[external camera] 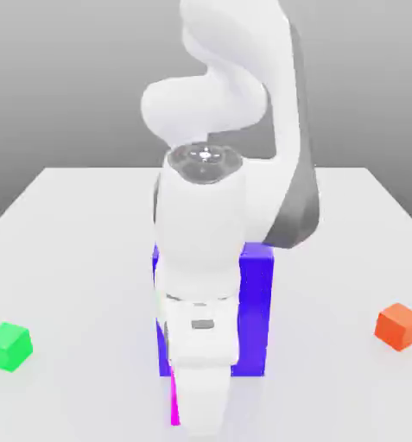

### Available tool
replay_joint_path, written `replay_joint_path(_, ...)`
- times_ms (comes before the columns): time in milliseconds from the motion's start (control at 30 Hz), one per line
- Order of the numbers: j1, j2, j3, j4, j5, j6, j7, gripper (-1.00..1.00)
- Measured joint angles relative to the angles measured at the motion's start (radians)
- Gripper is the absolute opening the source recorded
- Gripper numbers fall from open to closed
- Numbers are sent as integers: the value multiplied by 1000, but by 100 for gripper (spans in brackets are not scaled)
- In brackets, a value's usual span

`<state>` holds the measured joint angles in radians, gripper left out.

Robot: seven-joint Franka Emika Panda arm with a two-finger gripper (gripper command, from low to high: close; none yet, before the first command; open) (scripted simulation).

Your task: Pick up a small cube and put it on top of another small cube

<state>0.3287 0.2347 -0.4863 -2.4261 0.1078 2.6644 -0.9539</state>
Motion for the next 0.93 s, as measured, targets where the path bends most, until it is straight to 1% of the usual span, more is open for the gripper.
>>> replay_joint_path(167,-128,-73,-162,-68,0,-16,45,-100)
replay_joint_path(233,-196,-89,-225,-85,34,-32,49,-100)
replay_joint_path(267,-239,-77,-246,-83,77,-36,33,-100)
replay_joint_path(300,-276,-56,-247,-79,122,-31,11,-100)
replay_joint_path(367,-328,-11,-217,-72,197,-7,-36,-100)
replay_joint_path(500,-415,88,-116,-58,342,53,-138,-100)
replay_joint_path(533,-428,103,-100,-56,363,62,-153,100)
replay_joint_path(733,-434,110,-92,-55,373,67,-161,100)
replay_joint_path(767,-426,101,-102,-56,360,62,-151,100)
replay_joint_path(933,-346,-10,-210,-71,200,-4,-37,100)
